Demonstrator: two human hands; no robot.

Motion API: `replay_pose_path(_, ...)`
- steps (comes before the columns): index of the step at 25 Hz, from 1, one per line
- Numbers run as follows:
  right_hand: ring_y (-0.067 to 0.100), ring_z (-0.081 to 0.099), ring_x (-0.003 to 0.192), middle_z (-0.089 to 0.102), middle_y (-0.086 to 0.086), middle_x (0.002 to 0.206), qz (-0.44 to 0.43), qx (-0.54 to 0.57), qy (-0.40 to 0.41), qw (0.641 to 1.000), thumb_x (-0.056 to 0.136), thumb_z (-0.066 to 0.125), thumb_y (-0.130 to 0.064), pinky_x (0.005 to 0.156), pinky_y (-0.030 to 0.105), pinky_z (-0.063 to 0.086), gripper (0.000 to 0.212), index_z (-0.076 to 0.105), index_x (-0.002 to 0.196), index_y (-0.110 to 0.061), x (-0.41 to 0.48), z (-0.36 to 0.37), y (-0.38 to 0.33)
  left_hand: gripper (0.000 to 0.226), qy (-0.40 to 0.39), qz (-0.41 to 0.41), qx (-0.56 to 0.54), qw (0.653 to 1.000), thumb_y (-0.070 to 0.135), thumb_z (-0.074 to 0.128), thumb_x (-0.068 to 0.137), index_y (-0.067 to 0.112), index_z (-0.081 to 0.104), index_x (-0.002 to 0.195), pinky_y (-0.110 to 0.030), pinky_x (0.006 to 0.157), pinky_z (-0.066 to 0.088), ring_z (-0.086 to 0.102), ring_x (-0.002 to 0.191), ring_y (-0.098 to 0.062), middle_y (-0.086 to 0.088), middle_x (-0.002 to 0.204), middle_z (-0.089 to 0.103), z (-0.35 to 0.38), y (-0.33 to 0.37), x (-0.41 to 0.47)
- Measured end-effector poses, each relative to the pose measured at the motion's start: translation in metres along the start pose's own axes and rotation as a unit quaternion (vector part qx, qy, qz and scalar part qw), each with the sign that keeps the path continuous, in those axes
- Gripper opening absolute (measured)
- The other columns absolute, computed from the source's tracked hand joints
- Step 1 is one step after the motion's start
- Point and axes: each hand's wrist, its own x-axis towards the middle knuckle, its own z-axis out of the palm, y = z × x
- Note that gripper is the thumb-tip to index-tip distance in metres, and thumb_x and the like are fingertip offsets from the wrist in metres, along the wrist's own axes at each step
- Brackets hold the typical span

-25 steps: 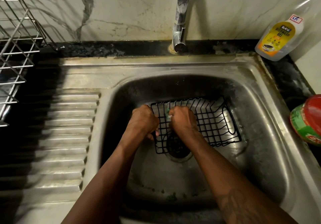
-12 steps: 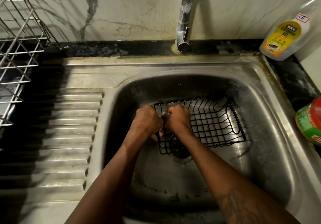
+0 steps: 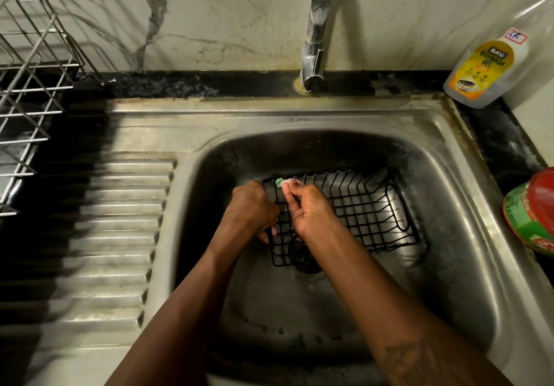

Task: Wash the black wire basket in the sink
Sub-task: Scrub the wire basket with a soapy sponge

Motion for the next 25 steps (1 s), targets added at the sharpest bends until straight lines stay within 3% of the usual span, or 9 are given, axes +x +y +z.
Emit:
replay_pose_path(3, 0.008, 0.066, 0.072, 0.071, 0.017, 0.11, 0.003, -0.013, 0.078, 0.997, 0.098, 0.059, -0.001, 0.073, 0.023, 0.058, 0.014, 0.068, 0.109, -0.002, 0.012, -0.011, -0.004, 0.012, -0.043, -0.038, -0.011, 0.998, 0.011, 0.061, 0.1, 0.005, 0.061, 0.089, -0.019, 0.036, 0.047, 0.067, 0.041, -0.014, -0.01, 0.074, 0.076, -0.001, 0.006, 0.001)
replay_pose_path(6, 0.003, 0.066, 0.082, 0.069, 0.011, 0.116, -0.002, 0.008, 0.048, 0.999, 0.098, 0.06, -0.003, 0.078, 0.015, 0.056, 0.014, 0.065, 0.093, -0.014, 0.018, -0.012, -0.013, 0.011, -0.055, -0.046, -0.024, 0.997, 0.008, 0.061, 0.099, 0.006, 0.065, 0.089, -0.023, 0.037, 0.05, 0.069, 0.043, -0.018, -0.011, 0.074, 0.077, -0.001, 0.007, 0.005)
replay_pose_path(10, 0.015, 0.069, 0.071, 0.07, 0.012, 0.087, -0.063, 0.0, 0.068, 0.996, 0.089, 0.066, 0.01, 0.057, 0.019, 0.057, 0.013, 0.066, 0.093, -0.002, -0.001, -0.005, -0.024, 0.014, -0.054, -0.047, -0.03, 0.997, 0.01, 0.058, 0.099, 0.005, 0.067, 0.09, -0.028, 0.044, 0.054, 0.074, 0.053, -0.024, -0.013, 0.075, 0.077, 0.002, 0.001, 0.01)
replay_pose_path(14, 0.014, 0.066, 0.086, 0.069, 0.007, 0.109, -0.036, -0.033, 0.16, 0.986, 0.098, 0.057, -0.006, 0.045, 0.014, 0.041, 0.013, 0.067, 0.106, -0.005, 0.017, -0.013, -0.028, 0.018, -0.084, -0.078, -0.047, 0.992, 0.007, 0.056, 0.101, 0.006, 0.066, 0.086, -0.033, 0.053, 0.059, 0.074, 0.053, -0.024, -0.011, 0.068, 0.076, 0.002, 0.004, 0.011)
replay_pose_path(15, 0.012, 0.064, 0.078, 0.07, 0.006, 0.105, -0.04, -0.034, 0.177, 0.983, 0.097, 0.059, -0.009, 0.044, 0.014, 0.043, 0.011, 0.068, 0.103, -0.005, 0.018, -0.017, -0.03, 0.017, -0.081, -0.079, -0.045, 0.993, 0.006, 0.056, 0.101, 0.005, 0.066, 0.087, -0.033, 0.054, 0.059, 0.074, 0.053, -0.024, -0.011, 0.068, 0.076, 0.001, 0.006, 0.011)
replay_pose_path(17, 0.008, 0.055, 0.054, 0.061, 0.005, 0.076, -0.07, -0.022, 0.149, 0.986, 0.096, 0.059, -0.001, 0.054, 0.014, 0.056, 0.009, 0.067, 0.095, 0.001, 0.015, -0.022, -0.044, 0.014, -0.071, -0.078, -0.047, 0.993, 0.005, 0.058, 0.1, 0.003, 0.068, 0.09, -0.032, 0.053, 0.059, 0.074, 0.054, -0.024, -0.012, 0.068, 0.076, 0.0, 0.006, 0.011)
replay_pose_path(19, 0.007, 0.052, 0.041, 0.052, 0.005, 0.059, -0.116, 0.029, 0.111, 0.987, 0.093, 0.055, 0.012, 0.058, 0.016, 0.055, 0.014, 0.059, 0.083, 0.004, 0.002, -0.024, -0.064, 0.012, -0.079, -0.092, -0.046, 0.992, 0.005, 0.059, 0.1, 0.001, 0.069, 0.094, -0.033, 0.058, 0.061, 0.075, 0.057, -0.024, -0.012, 0.07, 0.077, 0.001, 0.005, 0.013)
replay_pose_path(22, 0.011, 0.066, 0.053, 0.068, 0.002, 0.059, -0.2, -0.01, 0.131, 0.971, 0.084, 0.072, 0.008, 0.055, 0.018, 0.056, 0.017, 0.064, 0.083, -0.007, -0.01, -0.022, -0.075, 0.01, -0.089, -0.11, -0.051, 0.989, 0.005, 0.06, 0.099, 0.001, 0.069, 0.1, -0.035, 0.061, 0.063, 0.077, 0.061, -0.026, -0.013, 0.072, 0.077, 0.0, 0.007, 0.012)
replay_pose_path(25, 0.015, 0.068, 0.069, 0.071, 0.005, 0.078, -0.267, -0.062, 0.154, 0.949, 0.083, 0.077, 0.002, 0.053, 0.016, 0.052, 0.015, 0.067, 0.085, -0.01, -0.007, -0.021, -0.074, 0.006, -0.075, -0.093, -0.024, 0.993, 0.007, 0.064, 0.098, 0.005, 0.069, 0.096, -0.024, 0.046, 0.055, 0.074, 0.054, -0.018, -0.008, 0.071, 0.078, -0.001, 0.009, 0.009)
